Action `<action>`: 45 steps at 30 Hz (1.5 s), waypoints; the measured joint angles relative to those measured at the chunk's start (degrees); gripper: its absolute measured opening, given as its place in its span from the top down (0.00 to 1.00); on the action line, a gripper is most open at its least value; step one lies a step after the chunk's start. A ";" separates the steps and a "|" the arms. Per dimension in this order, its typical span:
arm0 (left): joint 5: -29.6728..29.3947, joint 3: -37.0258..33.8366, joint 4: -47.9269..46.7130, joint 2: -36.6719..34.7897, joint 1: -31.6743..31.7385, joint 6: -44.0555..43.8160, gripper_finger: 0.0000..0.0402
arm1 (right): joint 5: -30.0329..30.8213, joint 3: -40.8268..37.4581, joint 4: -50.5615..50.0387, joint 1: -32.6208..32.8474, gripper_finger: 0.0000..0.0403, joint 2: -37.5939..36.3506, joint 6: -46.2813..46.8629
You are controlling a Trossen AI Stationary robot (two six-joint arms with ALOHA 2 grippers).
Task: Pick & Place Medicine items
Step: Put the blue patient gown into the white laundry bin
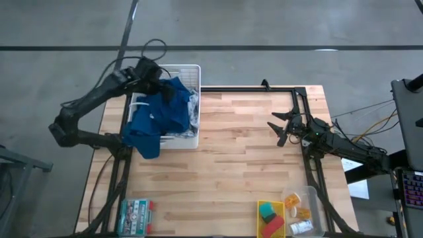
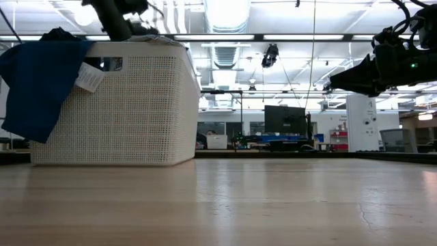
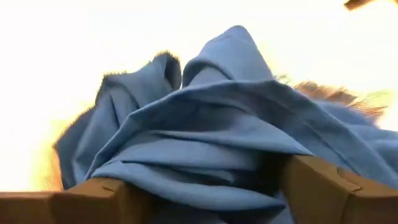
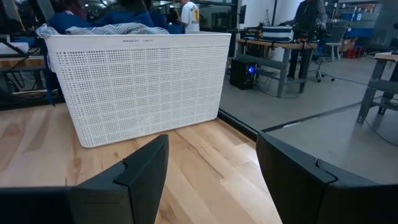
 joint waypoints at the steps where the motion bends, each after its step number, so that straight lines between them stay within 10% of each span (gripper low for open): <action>1: -0.01 0.46 0.19 -1.03 -0.01 0.33 0.24 | 0.00 0.01 0.00 0.02 0.41 0.01 -0.02; 19: -14.90 4.86 0.35 -12.65 -11.22 1.70 0.22 | 0.00 -0.01 0.00 0.01 0.41 0.01 -0.02; 38: -5.76 15.78 -26.91 2.02 -12.55 -20.85 0.22 | 0.00 -0.01 0.00 0.02 0.41 0.01 -0.02; 45: -15.27 16.15 -26.46 1.48 -25.85 -26.24 0.23 | 0.00 -0.01 0.00 0.02 0.41 0.01 -0.02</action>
